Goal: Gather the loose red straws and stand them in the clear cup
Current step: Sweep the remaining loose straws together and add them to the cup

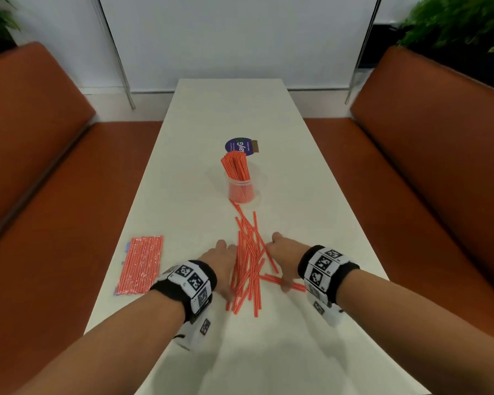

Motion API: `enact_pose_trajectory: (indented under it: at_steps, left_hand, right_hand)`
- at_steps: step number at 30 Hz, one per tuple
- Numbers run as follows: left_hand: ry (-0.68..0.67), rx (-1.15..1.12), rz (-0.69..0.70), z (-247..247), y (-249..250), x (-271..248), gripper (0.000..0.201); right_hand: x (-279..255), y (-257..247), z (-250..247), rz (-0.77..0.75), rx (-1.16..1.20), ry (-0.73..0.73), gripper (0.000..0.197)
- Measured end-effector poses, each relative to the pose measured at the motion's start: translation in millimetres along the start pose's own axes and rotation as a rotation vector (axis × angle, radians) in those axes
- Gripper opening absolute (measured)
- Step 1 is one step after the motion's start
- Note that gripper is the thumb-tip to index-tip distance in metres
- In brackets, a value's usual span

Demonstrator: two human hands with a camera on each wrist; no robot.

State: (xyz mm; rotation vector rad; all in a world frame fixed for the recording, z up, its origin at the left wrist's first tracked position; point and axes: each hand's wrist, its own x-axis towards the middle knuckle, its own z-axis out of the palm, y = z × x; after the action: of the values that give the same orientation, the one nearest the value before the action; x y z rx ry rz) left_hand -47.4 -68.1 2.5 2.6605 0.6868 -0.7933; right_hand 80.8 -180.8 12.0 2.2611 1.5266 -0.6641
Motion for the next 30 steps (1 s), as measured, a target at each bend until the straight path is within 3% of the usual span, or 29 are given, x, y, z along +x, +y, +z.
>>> enact_pose_trajectory:
  at_steps: [4,6,9,12,15,18,20,24,30]
  left_hand:
    - [0.069,-0.032,0.039,-21.6,-3.0,17.3,0.071]
    - [0.127,-0.042,0.041,-35.3,-4.4,31.1,0.055]
    - [0.196,-0.027,0.027,-49.8,-4.7,53.7,0.064]
    - [0.172,0.030,0.088,-53.1,-0.8,73.1,0.080]
    - [0.133,0.093,0.129,-51.3,0.9,84.9,0.087]
    - [0.111,0.142,0.150,-49.5,3.4,87.6,0.084]
    - [0.124,0.139,0.169,-47.8,3.6,84.9,0.077]
    - [0.162,0.098,0.192,-38.2,-2.7,81.5,0.067]
    - [0.229,0.034,0.151,-33.0,-14.5,72.2,0.041]
  right_hand:
    - [5.3,-3.1,-9.3,0.004,0.029,0.079,0.051]
    - [2.5,-0.9,-13.6,0.052,0.062,0.101,0.049]
    - [-7.7,-6.5,-15.7,0.148,0.061,0.083,0.076]
    - [-16.0,-19.7,-7.6,0.168,-0.056,0.012,0.105]
    - [-9.1,-32.0,9.2,0.148,-0.070,0.073,0.114]
    - [5.6,-45.6,21.6,0.224,0.093,0.133,0.120]
    - [12.5,-49.3,19.1,0.230,0.122,0.127,0.110]
    - [23.5,-40.9,8.9,0.176,0.116,0.088,0.064]
    - [21.4,-31.1,-0.1,0.087,0.219,0.175,0.034]
